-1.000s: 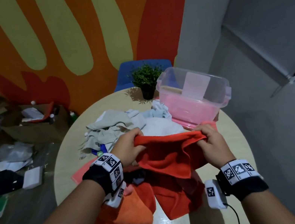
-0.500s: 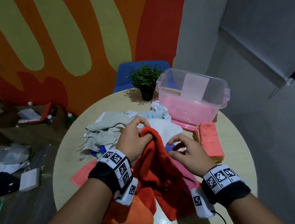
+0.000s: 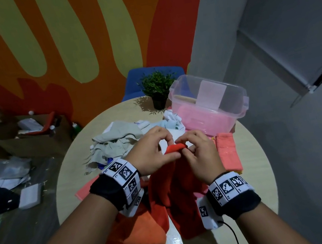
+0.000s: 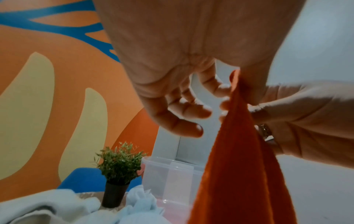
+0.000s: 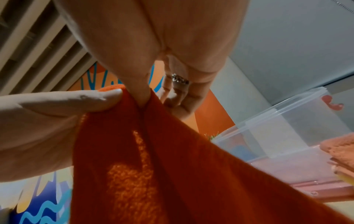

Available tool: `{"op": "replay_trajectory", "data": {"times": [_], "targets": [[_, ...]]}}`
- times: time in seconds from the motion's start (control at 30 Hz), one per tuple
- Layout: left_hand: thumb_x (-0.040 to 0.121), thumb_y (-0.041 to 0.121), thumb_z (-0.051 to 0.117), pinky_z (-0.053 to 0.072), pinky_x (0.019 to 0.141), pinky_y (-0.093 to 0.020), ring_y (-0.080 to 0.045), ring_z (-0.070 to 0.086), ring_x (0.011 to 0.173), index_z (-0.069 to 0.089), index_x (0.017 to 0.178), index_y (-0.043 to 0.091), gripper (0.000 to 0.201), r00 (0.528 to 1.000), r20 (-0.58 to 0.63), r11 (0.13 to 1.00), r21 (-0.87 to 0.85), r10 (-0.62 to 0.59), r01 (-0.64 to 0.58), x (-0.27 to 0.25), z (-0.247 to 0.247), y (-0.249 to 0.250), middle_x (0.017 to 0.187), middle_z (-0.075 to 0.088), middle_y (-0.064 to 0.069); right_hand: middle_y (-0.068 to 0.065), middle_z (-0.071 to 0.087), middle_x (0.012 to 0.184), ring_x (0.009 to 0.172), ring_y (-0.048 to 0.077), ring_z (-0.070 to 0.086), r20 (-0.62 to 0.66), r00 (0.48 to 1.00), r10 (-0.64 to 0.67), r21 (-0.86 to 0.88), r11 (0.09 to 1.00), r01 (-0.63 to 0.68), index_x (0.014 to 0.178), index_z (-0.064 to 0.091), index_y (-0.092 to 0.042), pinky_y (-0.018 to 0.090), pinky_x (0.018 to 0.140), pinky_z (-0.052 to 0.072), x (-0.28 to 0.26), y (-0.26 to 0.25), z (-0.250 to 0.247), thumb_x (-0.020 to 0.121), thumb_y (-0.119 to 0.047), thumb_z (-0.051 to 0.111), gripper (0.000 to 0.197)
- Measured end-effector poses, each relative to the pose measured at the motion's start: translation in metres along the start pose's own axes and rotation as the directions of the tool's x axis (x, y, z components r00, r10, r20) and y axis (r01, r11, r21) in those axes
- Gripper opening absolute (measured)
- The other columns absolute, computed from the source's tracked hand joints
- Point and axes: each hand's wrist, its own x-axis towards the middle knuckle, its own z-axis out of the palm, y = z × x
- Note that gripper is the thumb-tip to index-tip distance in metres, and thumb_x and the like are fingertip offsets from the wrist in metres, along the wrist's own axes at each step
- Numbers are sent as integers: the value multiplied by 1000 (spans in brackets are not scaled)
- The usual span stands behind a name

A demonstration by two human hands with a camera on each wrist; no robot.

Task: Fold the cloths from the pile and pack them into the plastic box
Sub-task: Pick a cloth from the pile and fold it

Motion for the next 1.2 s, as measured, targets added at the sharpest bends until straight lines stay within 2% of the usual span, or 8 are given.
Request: {"op": "replay_trajectory", "data": {"times": [0.17, 0.27, 0.4, 0.57, 0.73, 0.9, 1.1, 1.2], "targets": [[76, 10, 75, 56, 72, -43, -16, 65, 78, 55, 70, 30, 29, 973, -232, 989, -146, 3, -38, 6, -6, 14, 82, 67, 5, -13, 61, 106, 90, -2, 56, 14, 1000, -4, 2, 1000, 4, 124, 64, -27, 13, 82, 42, 7, -6, -8, 83, -9, 74, 46], [71, -5, 68, 56, 70, -40, -14, 65, 77, 54, 73, 29, 37, 954, -300, 994, -101, 9, -41, 8, -8, 16, 80, 67, 6, -16, 68, 83, 71, 2, 60, 56, 995, 77, -55, 996, -74, 96, 71, -28, 23, 67, 45, 6, 1, -11, 83, -21, 76, 16], [77, 2, 65, 44, 80, -23, -3, 55, 94, 52, 110, 30, 46, 931, -359, 997, 62, 62, -43, 8, -6, 19, 102, 57, 15, -13, 69, 72, 67, 3, 62, 75, 993, 94, -60, 994, -89, 84, 71, -27, 29, 65, 49, 4, 10, -16, 87, -25, 71, 4], [83, 28, 71, 30, 93, -40, -11, 40, 119, 56, 117, 43, 40, 976, -97, 848, 517, 196, -119, 8, 4, 29, 126, 52, 21, -8, 72, 79, 71, 10, 64, 60, 998, 5, -76, 997, -1, 91, 74, -22, 35, 71, 53, 9, 0, -19, 86, -23, 70, 7], [87, 21, 71, 51, 79, -40, -9, 57, 82, 64, 97, 26, 14, 966, -90, 916, 348, 244, -199, 13, 1, 20, 96, 61, 12, -9, 74, 83, 76, 7, 66, 74, 996, 41, -49, 998, -38, 96, 76, -24, 36, 75, 54, 9, -4, -27, 87, -19, 72, 11], [84, 26, 76, 47, 89, -37, -16, 47, 103, 62, 97, 27, 19, 938, -109, 879, 396, 330, -264, 13, 1, 22, 118, 52, 7, -13, 75, 89, 84, 5, 68, 100, 994, 42, 21, 999, -44, 100, 77, -24, 32, 81, 54, 9, -4, -32, 89, -13, 70, 18], [86, 12, 71, 50, 73, -37, -23, 59, 83, 69, 85, 11, 3, 833, -239, 838, 377, 499, -393, 7, 1, 23, 89, 64, -2, -19, 73, 91, 81, 10, 67, 127, 989, 69, 112, 990, -83, 98, 71, -40, 30, 77, 54, 4, -9, -38, 88, -14, 71, 28], [89, 8, 67, 53, 68, -37, -24, 63, 82, 70, 88, 8, 4, 823, -278, 852, 341, 495, -397, -1, 6, 19, 93, 65, -4, -9, 70, 77, 68, 13, 63, 114, 991, 73, 142, 986, -89, 97, 71, -33, 37, 65, 52, -4, -7, -35, 87, -21, 74, 16]]}}
